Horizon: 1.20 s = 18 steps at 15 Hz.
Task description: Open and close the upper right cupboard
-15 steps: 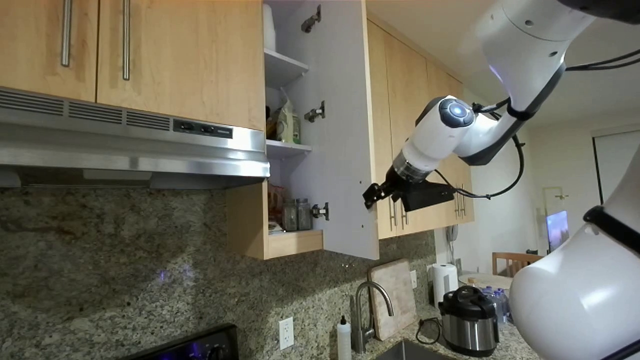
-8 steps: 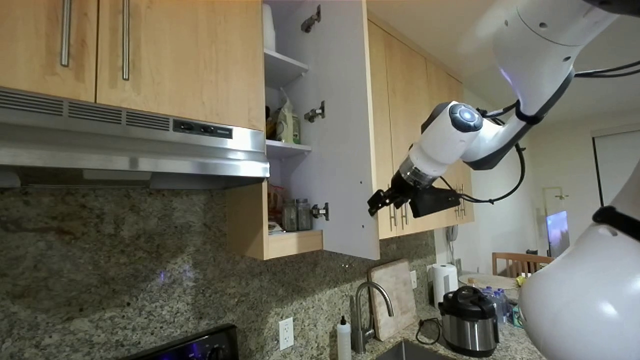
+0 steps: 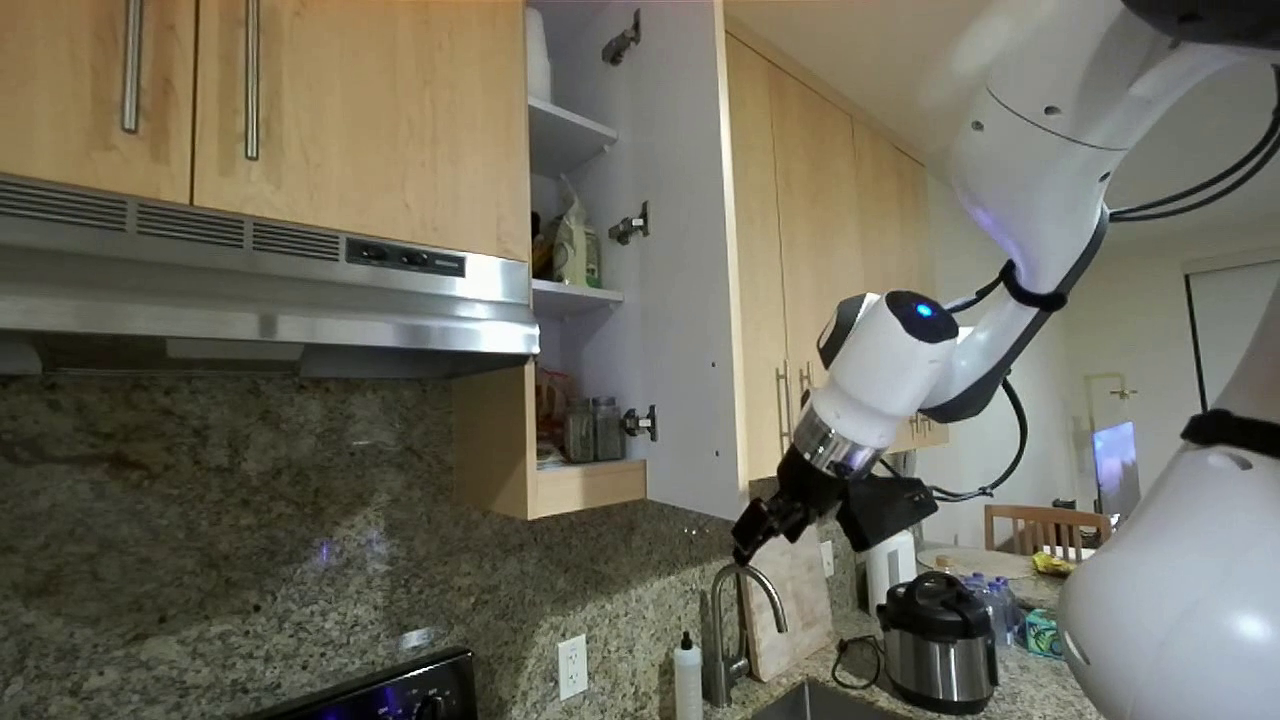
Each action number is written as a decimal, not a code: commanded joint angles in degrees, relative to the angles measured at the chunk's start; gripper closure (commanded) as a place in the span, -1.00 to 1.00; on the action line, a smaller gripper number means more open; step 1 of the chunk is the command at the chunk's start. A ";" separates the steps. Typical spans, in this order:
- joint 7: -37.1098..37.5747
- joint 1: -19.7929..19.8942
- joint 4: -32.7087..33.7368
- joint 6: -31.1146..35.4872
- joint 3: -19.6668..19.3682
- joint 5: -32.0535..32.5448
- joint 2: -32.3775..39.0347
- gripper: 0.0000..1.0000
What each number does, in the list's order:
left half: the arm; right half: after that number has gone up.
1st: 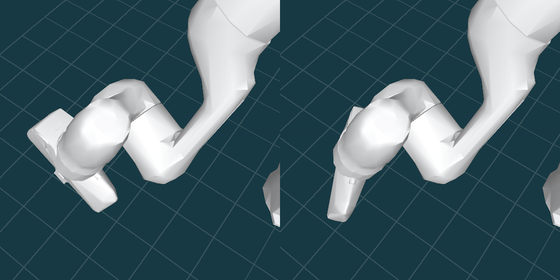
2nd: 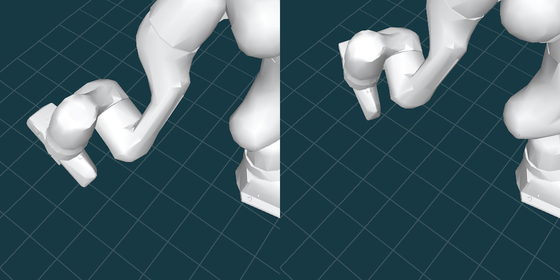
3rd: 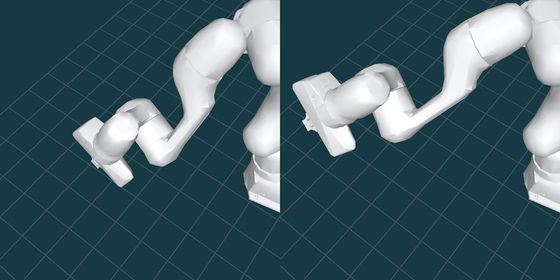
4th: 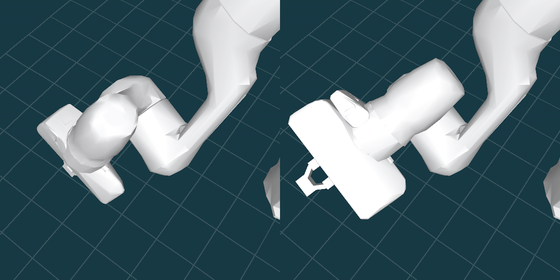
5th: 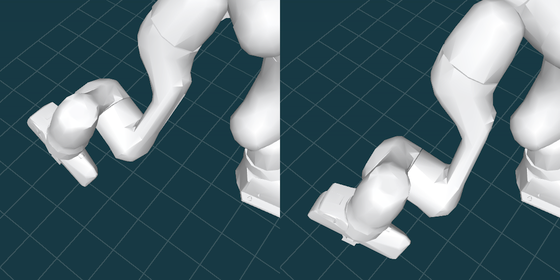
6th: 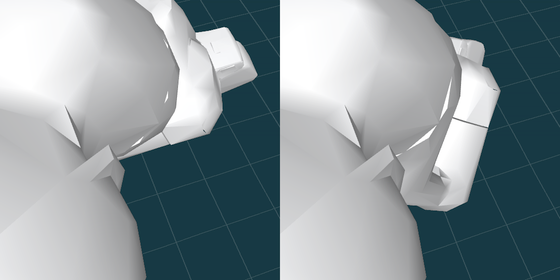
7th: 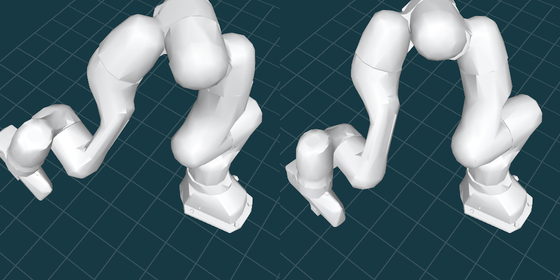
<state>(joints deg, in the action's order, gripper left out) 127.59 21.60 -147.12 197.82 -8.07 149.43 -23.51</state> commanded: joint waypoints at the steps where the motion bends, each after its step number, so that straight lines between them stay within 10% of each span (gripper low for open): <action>1: -0.12 -0.94 -5.33 0.00 1.31 -0.01 -0.81 -1.00; 6: 0.17 -1.30 -10.34 0.02 6.42 -0.04 3.74 -1.00; 12: 1.50 22.47 -12.38 0.40 32.51 -0.17 5.51 -1.00; 18: 3.95 24.49 -11.77 0.08 37.68 -0.28 0.61 -1.00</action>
<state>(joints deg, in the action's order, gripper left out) 128.35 44.53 -158.90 197.81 26.37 149.15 -19.81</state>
